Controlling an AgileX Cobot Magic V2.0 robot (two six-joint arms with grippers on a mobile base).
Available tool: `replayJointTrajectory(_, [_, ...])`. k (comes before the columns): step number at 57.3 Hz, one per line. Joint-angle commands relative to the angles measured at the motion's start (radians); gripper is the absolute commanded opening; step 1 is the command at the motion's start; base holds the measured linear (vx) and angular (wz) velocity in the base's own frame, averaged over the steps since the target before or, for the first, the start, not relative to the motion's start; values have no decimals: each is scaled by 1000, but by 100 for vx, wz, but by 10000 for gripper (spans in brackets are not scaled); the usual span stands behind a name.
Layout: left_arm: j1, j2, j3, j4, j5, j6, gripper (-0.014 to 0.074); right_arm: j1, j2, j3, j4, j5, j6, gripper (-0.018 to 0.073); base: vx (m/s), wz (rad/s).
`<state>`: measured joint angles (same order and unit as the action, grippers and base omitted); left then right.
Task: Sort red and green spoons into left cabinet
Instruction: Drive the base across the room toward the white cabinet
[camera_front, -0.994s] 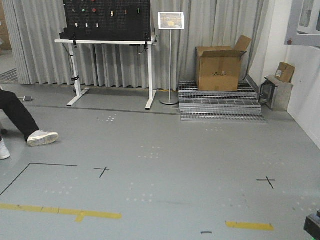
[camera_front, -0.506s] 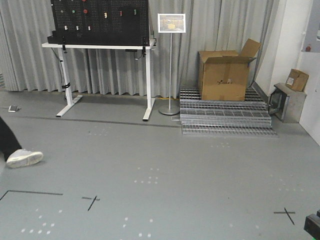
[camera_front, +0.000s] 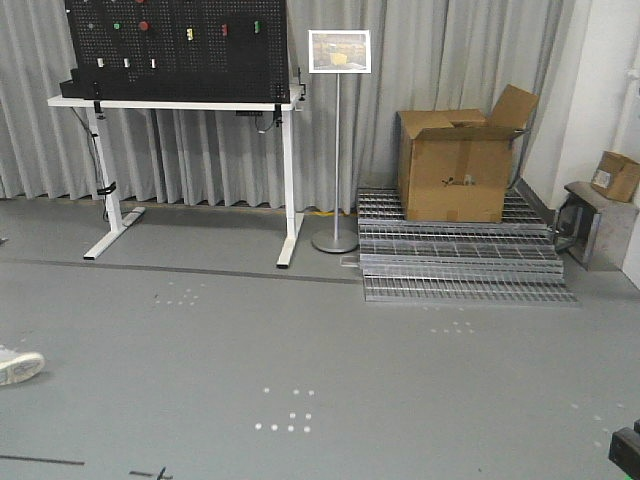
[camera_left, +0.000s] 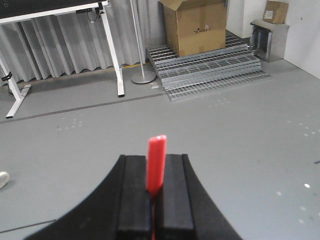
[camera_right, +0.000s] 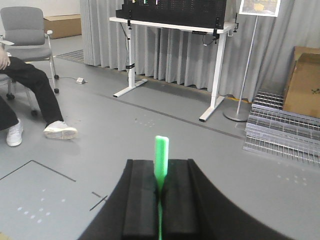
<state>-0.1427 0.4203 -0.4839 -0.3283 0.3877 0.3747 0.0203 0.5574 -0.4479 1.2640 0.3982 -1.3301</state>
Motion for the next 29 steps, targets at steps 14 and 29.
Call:
replayJointTrajectory(14, [-6, 5, -27, -15, -78, -8, -1, -2, 1, -29, 39, -20, 0, -3, 63, 4])
replayJointTrajectory(29, [-6, 6, -27, -15, -77, -8, -1, -2, 1, -29, 39, -22, 0, -3, 61, 1])
